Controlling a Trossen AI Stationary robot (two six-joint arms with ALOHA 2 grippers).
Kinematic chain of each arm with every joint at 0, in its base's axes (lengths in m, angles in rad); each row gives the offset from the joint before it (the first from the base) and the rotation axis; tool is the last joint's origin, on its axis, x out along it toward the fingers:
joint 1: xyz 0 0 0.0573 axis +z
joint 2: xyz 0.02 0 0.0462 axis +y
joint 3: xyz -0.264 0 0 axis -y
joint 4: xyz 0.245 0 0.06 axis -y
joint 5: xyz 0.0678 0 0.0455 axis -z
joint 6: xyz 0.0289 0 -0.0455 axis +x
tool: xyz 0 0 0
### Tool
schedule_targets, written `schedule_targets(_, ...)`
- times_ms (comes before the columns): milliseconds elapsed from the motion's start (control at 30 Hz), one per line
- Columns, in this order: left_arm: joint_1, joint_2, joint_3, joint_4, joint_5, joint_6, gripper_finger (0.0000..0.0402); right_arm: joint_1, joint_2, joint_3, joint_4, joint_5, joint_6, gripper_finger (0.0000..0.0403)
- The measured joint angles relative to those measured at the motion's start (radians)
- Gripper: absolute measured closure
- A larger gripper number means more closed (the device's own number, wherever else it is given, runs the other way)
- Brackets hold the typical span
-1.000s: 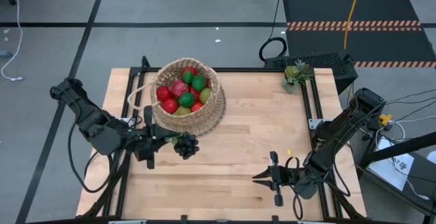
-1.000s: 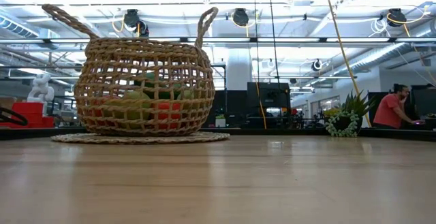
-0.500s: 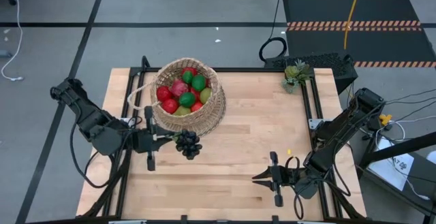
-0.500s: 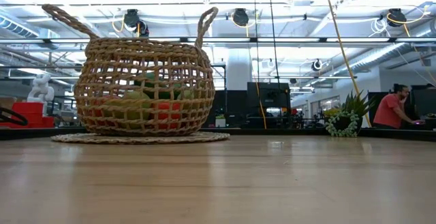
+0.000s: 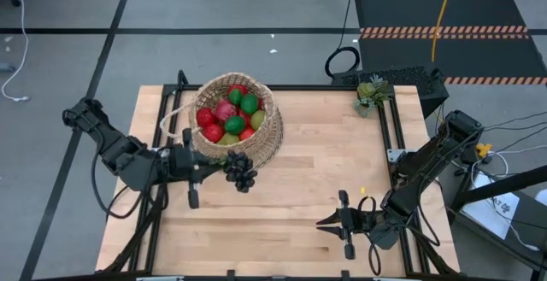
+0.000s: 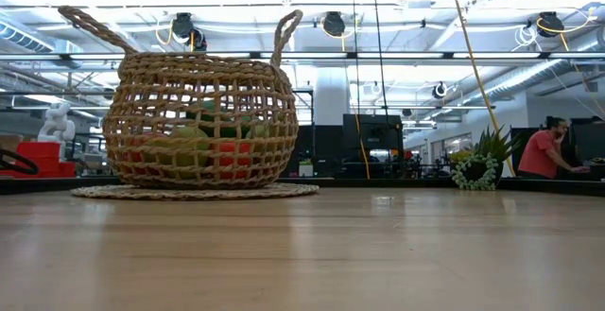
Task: Build produce basket
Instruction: Put the grapes into the basket
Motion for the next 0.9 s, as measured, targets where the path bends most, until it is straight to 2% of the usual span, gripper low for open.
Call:
schedule_targets(167,0.021,0.008,0.000,0.005,-0.001,-0.139,0.0387,0.000,0.000,0.000,0.000,0.000,0.000,0.0363)
schedule_targets(467,0.055,0.037,0.000,-0.006,-0.027,-0.239,0.0394,0.000,0.000,0.000,0.000,-0.003,0.000,0.0363)
schedule_targets(667,0.094,0.030,0.000,-0.197,-0.166,-0.359,0.0391,0.000,0.000,0.000,0.000,-0.023,0.000,0.0363)
schedule_targets(800,0.137,0.027,0.000,-0.384,-0.240,-0.550,0.0393,0.000,0.000,0.000,0.001,-0.030,0.000,0.0363)
schedule_targets(900,0.172,0.029,-0.002,-0.464,-0.232,-0.715,0.0389,0.000,0.000,0.000,0.000,-0.030,0.000,0.0363)
